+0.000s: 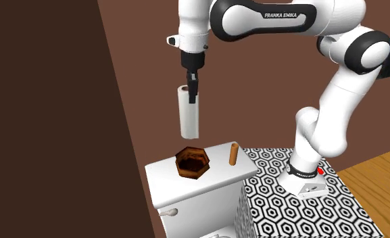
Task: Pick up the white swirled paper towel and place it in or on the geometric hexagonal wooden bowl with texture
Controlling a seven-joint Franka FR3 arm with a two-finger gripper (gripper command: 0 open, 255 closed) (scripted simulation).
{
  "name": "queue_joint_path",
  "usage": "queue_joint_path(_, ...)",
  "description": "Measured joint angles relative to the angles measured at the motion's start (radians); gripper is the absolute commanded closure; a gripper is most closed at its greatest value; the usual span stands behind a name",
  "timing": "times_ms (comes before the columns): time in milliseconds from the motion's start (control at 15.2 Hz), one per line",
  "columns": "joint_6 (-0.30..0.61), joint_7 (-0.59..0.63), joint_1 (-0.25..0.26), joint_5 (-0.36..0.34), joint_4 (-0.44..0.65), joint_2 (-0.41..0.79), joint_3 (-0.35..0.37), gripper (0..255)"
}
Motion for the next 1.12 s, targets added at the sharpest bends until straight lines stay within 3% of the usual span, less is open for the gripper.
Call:
queue_joint_path(264, 0.007, -0.01, -0.003, 0.003, -0.066, -0.058, -0.006, 255)
queue_joint_path(1122, 0.178, -0.005, -0.002, 0.004, -0.269, -0.09, -0.007, 255)
